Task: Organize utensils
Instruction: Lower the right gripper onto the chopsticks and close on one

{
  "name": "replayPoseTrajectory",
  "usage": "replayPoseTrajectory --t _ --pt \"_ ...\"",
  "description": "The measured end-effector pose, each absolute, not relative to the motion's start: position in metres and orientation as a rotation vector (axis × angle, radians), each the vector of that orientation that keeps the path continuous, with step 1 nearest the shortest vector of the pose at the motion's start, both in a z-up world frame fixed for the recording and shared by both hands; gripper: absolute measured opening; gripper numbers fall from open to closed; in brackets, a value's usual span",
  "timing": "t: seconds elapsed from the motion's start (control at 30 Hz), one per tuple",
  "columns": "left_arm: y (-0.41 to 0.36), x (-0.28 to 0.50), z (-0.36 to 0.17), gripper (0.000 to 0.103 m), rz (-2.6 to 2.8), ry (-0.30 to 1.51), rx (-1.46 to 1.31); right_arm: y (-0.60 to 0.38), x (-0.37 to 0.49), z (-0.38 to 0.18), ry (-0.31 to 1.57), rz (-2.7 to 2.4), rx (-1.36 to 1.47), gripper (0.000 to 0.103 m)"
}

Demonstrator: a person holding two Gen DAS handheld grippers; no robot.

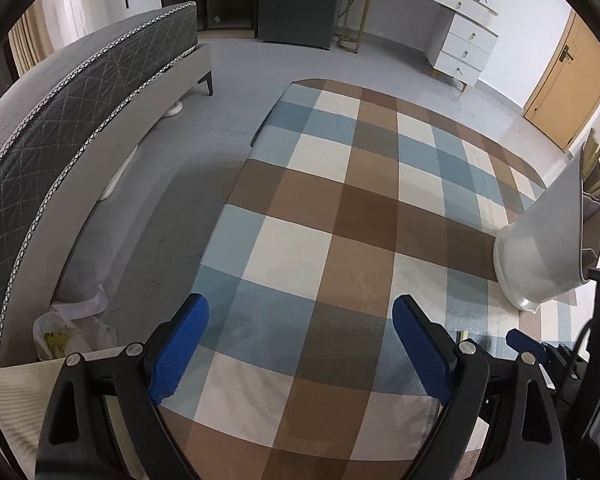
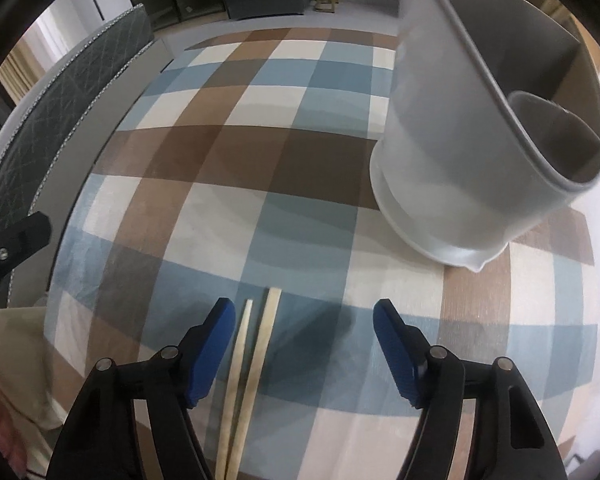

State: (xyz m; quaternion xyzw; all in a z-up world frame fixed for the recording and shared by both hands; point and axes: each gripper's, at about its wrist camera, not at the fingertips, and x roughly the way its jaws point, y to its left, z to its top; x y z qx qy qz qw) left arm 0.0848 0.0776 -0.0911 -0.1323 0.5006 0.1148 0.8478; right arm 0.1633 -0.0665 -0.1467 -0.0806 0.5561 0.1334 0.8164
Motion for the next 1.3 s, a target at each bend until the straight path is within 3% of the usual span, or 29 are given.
replayPoseTrajectory --t 0.13,0.33,0.5,0.7,0.9,1.3 --pt "0.084 0.085 -0.089 0.090 0.249 1.051 -0.311 -0.059 0.165 -0.153 1.214 0.289 -0.227 0.059" --pt "0.086 0.086 -0.086 0.090 0.249 1.053 -0.337 -0.053 0.166 -0.156 1.232 0.268 -0.269 0.035" --pt "0.088 0.087 -0.085 0.090 0.243 1.057 -0.352 -0.055 0.170 -0.157 1.245 0.244 -0.236 0.030" --pt "0.091 0.088 -0.088 0.090 0.253 1.066 -0.366 -0.055 0.168 -0.157 1.250 0.251 -0.227 0.009" --pt "0.088 0.086 -0.089 0.090 0.248 1.062 -0.344 -0.053 0.155 -0.155 1.233 0.285 -0.250 0.006" --pt "0.053 0.065 -0.087 0.090 0.096 1.007 -0.211 -0.128 0.117 -0.088 1.031 0.302 0.136 0.006"
